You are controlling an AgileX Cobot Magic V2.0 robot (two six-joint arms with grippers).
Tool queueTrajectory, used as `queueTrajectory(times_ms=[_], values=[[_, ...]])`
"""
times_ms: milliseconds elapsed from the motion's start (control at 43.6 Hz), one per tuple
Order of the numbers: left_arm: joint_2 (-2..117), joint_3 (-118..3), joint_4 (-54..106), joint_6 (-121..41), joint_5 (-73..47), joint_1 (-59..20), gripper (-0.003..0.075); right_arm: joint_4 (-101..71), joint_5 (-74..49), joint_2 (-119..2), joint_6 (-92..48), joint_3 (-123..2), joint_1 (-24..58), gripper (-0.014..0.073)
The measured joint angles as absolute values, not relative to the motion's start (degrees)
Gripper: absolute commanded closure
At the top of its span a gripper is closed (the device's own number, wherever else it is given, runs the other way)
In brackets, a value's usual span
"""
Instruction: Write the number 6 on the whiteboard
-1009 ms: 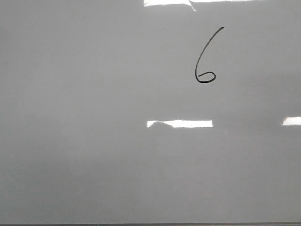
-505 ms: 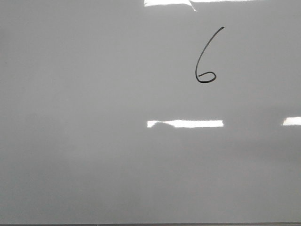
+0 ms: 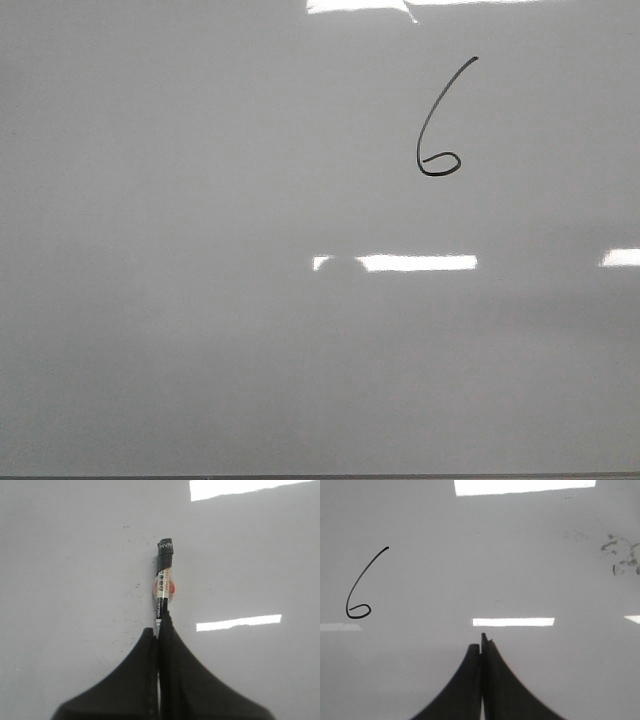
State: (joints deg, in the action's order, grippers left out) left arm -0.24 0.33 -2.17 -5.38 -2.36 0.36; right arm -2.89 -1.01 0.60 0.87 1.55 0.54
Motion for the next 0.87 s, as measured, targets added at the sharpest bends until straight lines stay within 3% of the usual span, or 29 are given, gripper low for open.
queueTrajectory(times_ms=[872], values=[[-0.24,0.33,-2.17,-5.38,-2.36,0.36,0.0741,-2.68,-0.37,0.6,0.87,1.55,0.54,0.0662]])
